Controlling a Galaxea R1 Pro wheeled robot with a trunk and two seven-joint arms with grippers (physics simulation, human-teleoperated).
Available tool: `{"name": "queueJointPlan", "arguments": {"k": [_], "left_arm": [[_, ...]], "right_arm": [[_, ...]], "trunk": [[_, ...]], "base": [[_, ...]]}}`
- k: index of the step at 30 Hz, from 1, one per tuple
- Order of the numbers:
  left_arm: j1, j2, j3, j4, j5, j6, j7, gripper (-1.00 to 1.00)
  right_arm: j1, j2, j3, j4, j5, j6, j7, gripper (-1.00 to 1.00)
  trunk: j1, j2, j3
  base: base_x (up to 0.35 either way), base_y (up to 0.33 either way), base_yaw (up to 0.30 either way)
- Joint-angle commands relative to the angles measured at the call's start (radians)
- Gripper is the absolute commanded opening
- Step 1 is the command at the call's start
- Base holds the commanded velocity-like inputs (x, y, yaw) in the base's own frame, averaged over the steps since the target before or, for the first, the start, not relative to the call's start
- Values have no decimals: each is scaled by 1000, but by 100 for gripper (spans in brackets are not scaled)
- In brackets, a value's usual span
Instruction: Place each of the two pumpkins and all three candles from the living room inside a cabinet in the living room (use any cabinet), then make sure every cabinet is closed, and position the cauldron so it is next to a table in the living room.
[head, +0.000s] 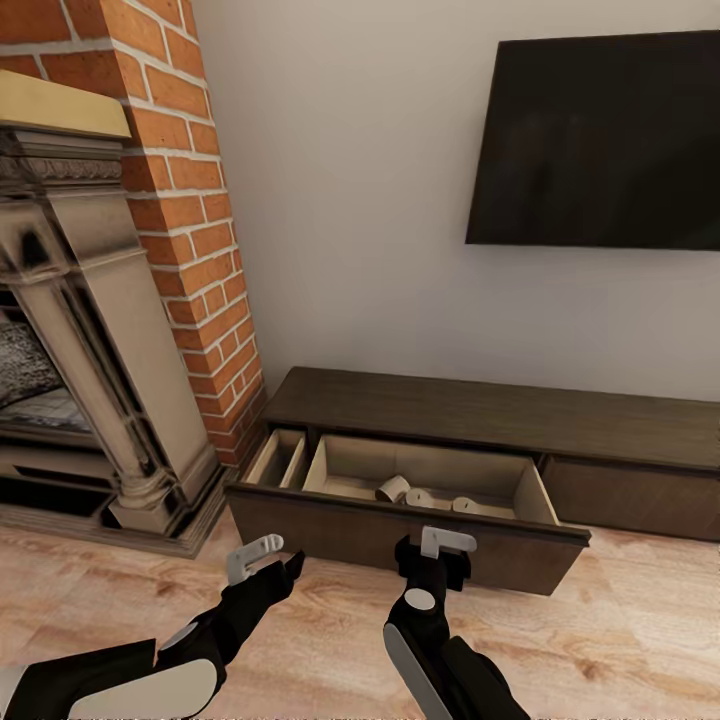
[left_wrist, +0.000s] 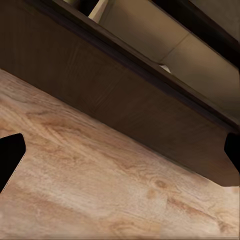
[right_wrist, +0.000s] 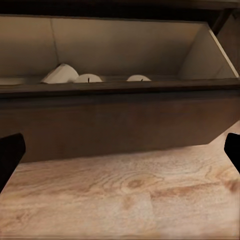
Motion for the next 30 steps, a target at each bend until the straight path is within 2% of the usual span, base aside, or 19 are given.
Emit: {"name": "queueJointPlan", "arguments": {"k": [1,4,7,9,10,14,15,17,18,20,21,24,27,28,30], "left_arm": [[-2,0,-2,3,4,-4,2,100],[-2,-7,-4,35,5,-3,1,100],[-2,-51,-4,134,6,4,-1,100],[-2,-96,2,230,6,26,-2,100],[-2,-109,4,257,6,35,-3,100],[-2,-196,34,457,5,101,-6,100],[-2,-234,44,538,5,114,-7,100],[-2,-279,48,636,6,121,-7,100],[-2,-288,48,655,6,122,-7,100],[-2,-337,50,749,6,123,-8,100],[-2,-374,49,814,5,123,-9,100],[-2,-407,49,866,5,124,-15,100],[-2,-419,49,893,5,125,-24,100],[-2,-423,49,903,5,125,-34,100],[-2,-426,49,909,6,125,-44,100]], "right_arm": [[-1,0,2,-1,-4,8,-6,100],[-1,-1,1,2,-3,-8,-4,100],[-1,0,3,30,0,-36,-1,100],[-1,-1,6,47,2,-59,1,100],[-1,-1,6,49,2,-67,2,100],[-1,-3,15,87,4,-149,8,100],[-1,-2,18,131,5,-185,23,100],[-1,-2,20,185,12,-226,77,100],[-1,-2,20,196,16,-235,93,100],[-2,-2,17,248,39,-283,173,100],[-3,-2,15,287,50,-319,213,100],[-6,-3,13,350,54,-370,233,100],[-10,-3,12,416,54,-429,240,100],[-15,-3,12,461,55,-472,246,100],[-21,-3,12,499,55,-497,262,100]], "trunk": [[4,-8,-4],[15,-29,-14],[27,-50,-23],[34,-64,-29],[38,-71,-32],[54,-99,-45],[57,-106,-48],[65,-120,-54],[69,-127,-57],[77,-141,-64],[80,-148,-67],[92,-169,-76],[103,-190,-86],[107,-197,-89],[115,-211,-95]], "base": [[-26,0,0],[-12,0,0],[-3,0,0],[-1,0,0],[0,0,0],[0,0,0],[0,0,0],[0,0,0],[0,0,0],[0,0,0],[0,0,0],[0,0,0],[0,0,0],[0,0,0],[0,0,0]]}}
